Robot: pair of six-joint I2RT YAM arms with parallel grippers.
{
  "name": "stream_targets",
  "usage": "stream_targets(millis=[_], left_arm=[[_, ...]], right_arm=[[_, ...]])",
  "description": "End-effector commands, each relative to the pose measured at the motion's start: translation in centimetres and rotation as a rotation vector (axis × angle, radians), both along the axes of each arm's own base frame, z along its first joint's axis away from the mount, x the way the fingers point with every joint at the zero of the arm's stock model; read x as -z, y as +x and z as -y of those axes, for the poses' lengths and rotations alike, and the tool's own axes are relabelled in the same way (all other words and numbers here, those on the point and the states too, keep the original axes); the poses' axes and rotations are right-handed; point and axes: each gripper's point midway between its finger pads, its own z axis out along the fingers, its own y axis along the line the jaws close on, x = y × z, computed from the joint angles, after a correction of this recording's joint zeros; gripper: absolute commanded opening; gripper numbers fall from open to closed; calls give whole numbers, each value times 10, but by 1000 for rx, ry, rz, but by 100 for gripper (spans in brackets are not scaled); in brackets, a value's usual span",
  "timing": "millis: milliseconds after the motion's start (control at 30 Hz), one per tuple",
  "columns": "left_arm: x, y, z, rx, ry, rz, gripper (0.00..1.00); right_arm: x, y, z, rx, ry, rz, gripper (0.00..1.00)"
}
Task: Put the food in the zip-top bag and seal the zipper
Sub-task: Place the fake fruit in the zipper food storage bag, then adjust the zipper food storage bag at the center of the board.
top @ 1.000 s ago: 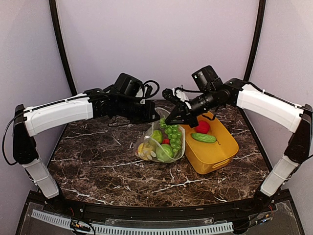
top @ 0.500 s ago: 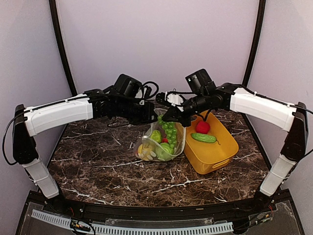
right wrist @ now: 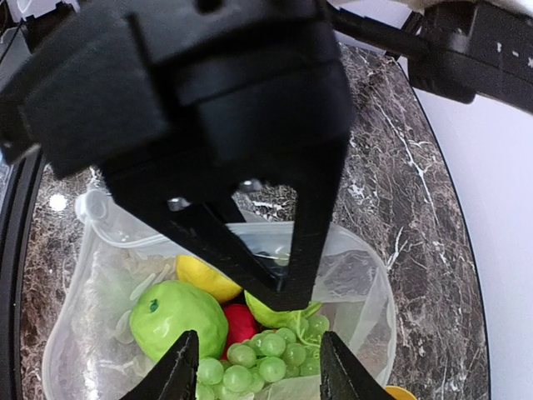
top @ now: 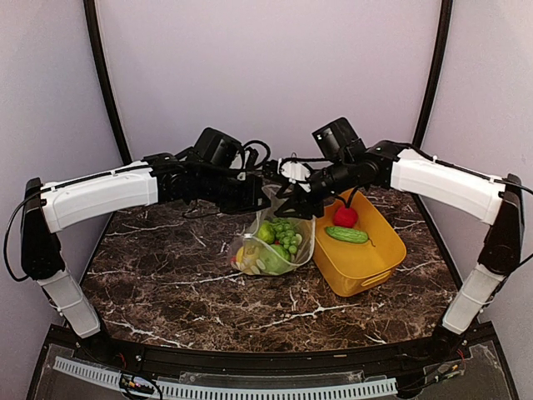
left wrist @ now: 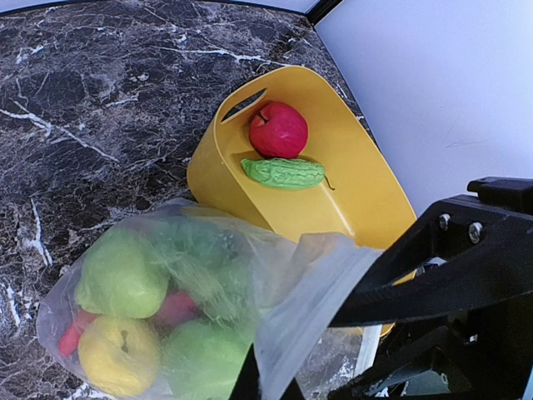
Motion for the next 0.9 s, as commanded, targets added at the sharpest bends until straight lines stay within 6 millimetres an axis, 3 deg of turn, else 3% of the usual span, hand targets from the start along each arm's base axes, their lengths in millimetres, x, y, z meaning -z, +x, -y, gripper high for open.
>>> stream_targets(millis=[0, 200, 467, 700, 867], left_arm=[[-18, -4, -6, 3, -41, 26, 1], [-17, -3, -6, 4, -44, 21, 1], [-18, -3, -7, 6, -39, 29, 1], [-15, -4, -7, 15, -31, 18, 1], [-12, -7, -9, 21, -19, 10, 1]], right_arm=[[-32, -29, 5, -71, 43, -49, 47], [-20, -74, 28, -216, -22, -126, 47], [49, -108, 54, -263, -270, -119, 43], [76, -116, 52, -274, -360, -88, 48], [76, -106, 44, -241, -363, -71, 38]])
